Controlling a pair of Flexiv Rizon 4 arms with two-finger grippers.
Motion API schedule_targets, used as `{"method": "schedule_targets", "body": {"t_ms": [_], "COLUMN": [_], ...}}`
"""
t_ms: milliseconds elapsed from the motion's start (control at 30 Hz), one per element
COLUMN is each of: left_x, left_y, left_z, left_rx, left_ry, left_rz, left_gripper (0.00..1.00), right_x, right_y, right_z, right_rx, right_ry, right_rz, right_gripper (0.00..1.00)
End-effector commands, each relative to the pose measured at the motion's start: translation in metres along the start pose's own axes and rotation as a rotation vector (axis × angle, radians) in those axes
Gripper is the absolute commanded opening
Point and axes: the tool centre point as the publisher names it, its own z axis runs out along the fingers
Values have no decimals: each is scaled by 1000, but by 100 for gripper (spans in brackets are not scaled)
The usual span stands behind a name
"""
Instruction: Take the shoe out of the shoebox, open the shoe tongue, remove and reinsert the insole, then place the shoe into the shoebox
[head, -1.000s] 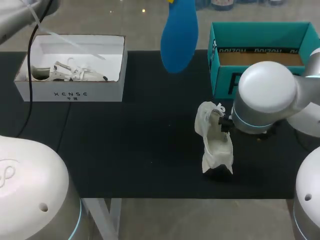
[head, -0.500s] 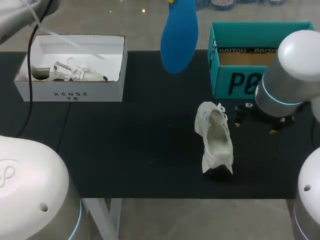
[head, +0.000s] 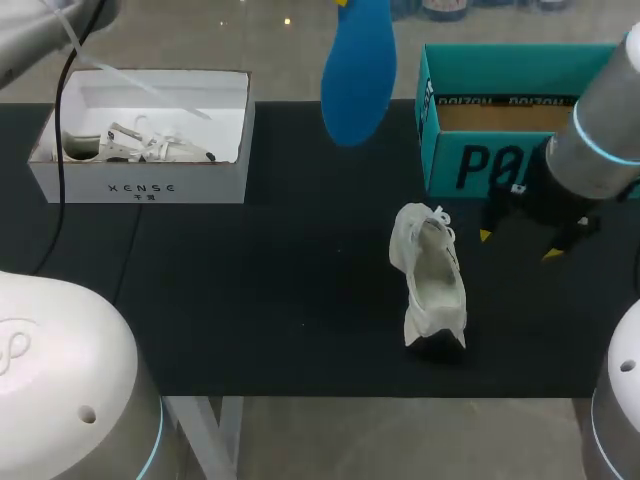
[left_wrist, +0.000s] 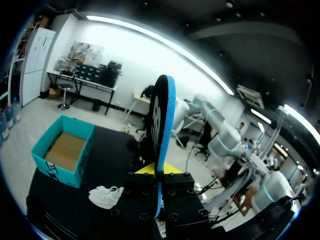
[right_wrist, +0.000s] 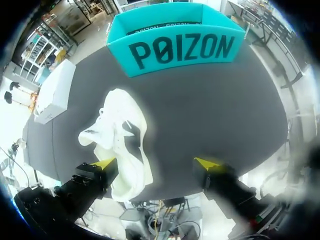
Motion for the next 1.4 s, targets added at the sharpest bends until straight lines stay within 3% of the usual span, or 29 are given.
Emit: {"method": "schedule_targets", "body": {"t_ms": [33, 267, 500, 700, 1200, 1400], "left_x": [0, 0, 0, 0, 0, 0], "left_y": [0, 0, 0, 0, 0, 0], "left_z": [0, 0, 0, 0, 0, 0], "left_rx": [-2, -2, -2, -2, -2, -2], "left_ry": [-1, -1, -1, -1, -1, -1], "left_rz": [-1, -1, -1, -1, -1, -1], "left_gripper": [0, 0, 0, 0, 0, 0], "right_x": [-12, -9, -8, -6, 7, 11], "right_y": [3, 10, 14, 14, 15, 19], "right_z": [-13, -18, -24, -27, -46, -55], "right_rx": [271, 464, 559, 580, 528, 520], "right_ry": [330, 488, 582, 654, 744, 843], "right_rz": [14, 73, 65, 64, 43, 28], "right_gripper": [100, 100, 100, 100, 100, 100]}}
